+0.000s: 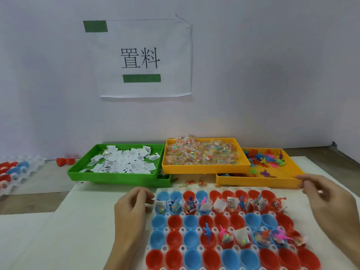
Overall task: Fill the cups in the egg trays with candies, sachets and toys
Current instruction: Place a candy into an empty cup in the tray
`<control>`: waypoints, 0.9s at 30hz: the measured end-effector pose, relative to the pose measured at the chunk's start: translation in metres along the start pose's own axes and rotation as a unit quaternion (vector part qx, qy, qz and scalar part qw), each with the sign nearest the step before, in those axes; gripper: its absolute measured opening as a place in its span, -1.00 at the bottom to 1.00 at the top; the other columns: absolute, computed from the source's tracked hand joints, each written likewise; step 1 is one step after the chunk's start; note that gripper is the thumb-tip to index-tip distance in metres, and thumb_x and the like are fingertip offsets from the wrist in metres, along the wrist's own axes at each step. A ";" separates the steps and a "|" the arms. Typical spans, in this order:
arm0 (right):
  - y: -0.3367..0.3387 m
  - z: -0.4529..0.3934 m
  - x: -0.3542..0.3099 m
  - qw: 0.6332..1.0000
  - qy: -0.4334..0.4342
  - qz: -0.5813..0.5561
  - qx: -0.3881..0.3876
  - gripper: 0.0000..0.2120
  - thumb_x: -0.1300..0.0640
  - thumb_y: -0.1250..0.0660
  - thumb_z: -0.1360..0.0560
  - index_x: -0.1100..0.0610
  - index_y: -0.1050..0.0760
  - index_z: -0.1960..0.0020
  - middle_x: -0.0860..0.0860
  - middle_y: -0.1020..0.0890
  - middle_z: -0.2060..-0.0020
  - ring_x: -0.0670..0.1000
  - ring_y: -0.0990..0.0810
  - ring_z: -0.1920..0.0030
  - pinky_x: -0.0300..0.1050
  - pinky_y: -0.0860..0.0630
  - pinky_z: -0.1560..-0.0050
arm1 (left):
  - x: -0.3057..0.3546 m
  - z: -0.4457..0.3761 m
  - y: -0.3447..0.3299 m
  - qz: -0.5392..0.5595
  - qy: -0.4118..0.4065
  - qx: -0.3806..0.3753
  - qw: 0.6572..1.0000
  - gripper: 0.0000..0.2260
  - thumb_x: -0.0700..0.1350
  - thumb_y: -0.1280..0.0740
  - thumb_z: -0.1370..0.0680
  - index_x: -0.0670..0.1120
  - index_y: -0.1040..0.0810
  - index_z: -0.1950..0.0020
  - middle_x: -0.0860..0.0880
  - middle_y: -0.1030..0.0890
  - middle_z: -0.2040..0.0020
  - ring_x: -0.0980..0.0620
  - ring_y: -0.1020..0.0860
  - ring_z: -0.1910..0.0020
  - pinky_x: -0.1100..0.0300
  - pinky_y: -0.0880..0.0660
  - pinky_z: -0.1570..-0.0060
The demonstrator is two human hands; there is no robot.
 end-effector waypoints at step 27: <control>-0.206 -0.068 -0.129 0.962 0.038 0.107 -0.249 -0.83 0.00 -0.52 -0.45 0.06 -0.65 0.02 -0.12 -0.61 0.22 -0.19 -0.55 0.26 -0.45 -0.36 0.41 | -0.004 -0.015 0.003 -0.003 0.027 -0.014 1.000 -0.77 -0.10 -0.19 -0.46 -0.06 -0.62 0.27 0.03 -0.65 0.27 0.10 -0.58 0.27 0.07 -0.50 0.23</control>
Point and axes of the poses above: each hand's wrist, its own z-axis away from the middle knuckle, its own y-axis out of the back of the hand, x = y × z, the point moved 6 cm from there along -z, towards the middle knuckle
